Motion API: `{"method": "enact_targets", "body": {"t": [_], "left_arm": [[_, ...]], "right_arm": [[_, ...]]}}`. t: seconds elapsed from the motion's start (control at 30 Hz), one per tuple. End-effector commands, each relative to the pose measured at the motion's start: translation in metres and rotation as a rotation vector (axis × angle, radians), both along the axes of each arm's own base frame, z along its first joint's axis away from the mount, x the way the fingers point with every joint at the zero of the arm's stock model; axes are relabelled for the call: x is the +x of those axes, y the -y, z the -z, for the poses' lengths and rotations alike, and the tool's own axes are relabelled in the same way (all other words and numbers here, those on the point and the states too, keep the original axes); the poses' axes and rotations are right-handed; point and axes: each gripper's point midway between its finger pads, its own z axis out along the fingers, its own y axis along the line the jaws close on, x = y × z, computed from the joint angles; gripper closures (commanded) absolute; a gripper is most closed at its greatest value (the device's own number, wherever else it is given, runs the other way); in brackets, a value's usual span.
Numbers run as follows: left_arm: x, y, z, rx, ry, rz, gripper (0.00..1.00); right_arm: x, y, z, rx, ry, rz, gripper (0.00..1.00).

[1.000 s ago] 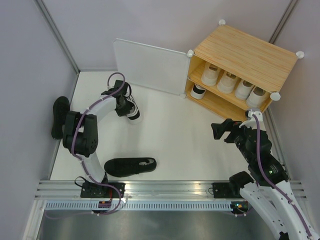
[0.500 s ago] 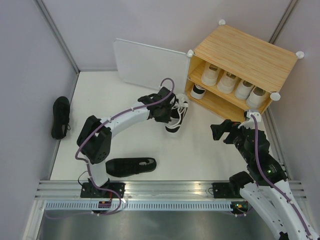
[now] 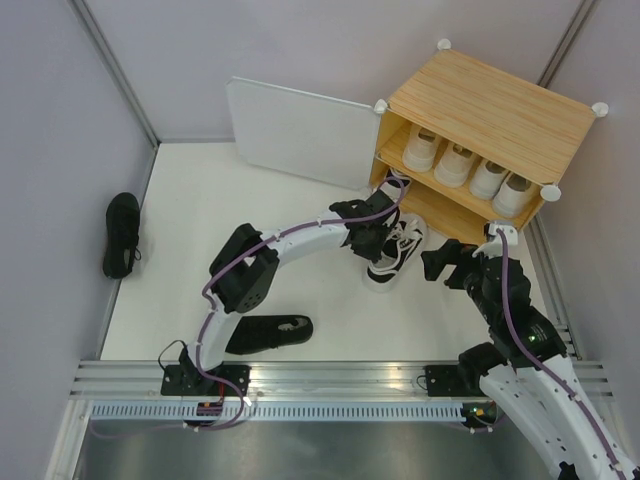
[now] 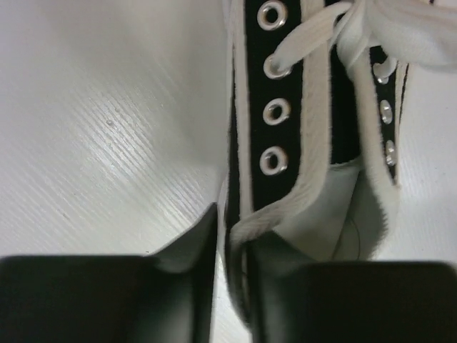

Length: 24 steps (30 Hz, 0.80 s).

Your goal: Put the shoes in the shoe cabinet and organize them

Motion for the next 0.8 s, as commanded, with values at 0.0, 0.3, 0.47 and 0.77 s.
{"method": "enact_targets", "body": {"t": [0.0, 0.3, 0.47, 0.77], "left_arm": [[0.014, 0.019, -0.038, -0.091, 0.073, 0.023, 0.69], [0.014, -0.011, -0.105, -0.139, 0.197, -0.082, 0.00], [0.011, -0.042, -0.159, -0.202, 0.282, -0.132, 0.00], [0.028, -0.211, -0.191, -0.215, 0.293, -0.446, 0.00]], "right_arm": [[0.003, 0.003, 0.010, 0.000, -0.027, 0.032, 0.02], [0.011, 0.003, 0.051, 0.001, -0.141, 0.085, 0.04], [0.016, 0.000, 0.078, 0.013, -0.223, 0.118, 0.05], [0.035, -0.013, 0.103, 0.053, -0.296, 0.182, 0.11]]}}
